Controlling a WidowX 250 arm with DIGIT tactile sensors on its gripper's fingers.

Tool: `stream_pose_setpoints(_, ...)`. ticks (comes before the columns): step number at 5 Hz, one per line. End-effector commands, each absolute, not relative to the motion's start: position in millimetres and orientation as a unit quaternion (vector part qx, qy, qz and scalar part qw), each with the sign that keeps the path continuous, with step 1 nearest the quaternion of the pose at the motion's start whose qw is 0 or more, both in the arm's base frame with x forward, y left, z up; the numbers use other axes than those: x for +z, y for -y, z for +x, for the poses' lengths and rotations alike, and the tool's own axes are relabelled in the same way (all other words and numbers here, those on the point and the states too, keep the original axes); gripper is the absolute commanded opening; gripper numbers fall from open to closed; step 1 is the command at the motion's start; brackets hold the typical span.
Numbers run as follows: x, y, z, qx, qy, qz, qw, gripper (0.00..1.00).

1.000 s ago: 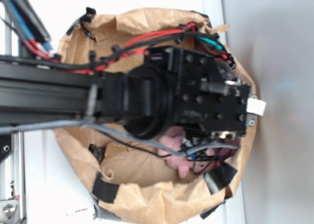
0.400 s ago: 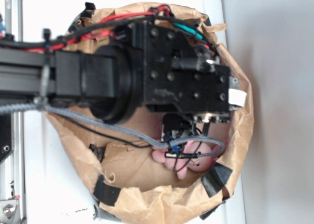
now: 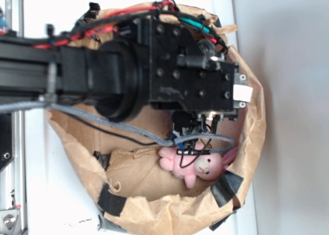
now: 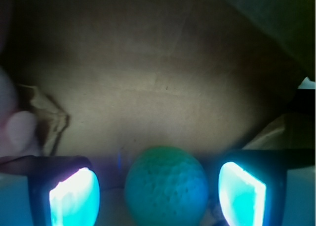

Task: Grab the green ball.

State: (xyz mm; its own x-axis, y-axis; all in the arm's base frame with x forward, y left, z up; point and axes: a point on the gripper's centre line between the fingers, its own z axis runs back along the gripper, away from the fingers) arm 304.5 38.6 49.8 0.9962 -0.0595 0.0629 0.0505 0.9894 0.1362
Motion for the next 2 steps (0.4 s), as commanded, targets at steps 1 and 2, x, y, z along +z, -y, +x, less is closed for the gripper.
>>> stream_pose_setpoints(1, 49.4, -34.6, 304.9, -0.027, 0.066, 0.085, 0.994, 0.00)
stream_pose_setpoints(2, 55.4, -34.9, 299.7, -0.024, 0.077, 0.079, 0.994, 0.00)
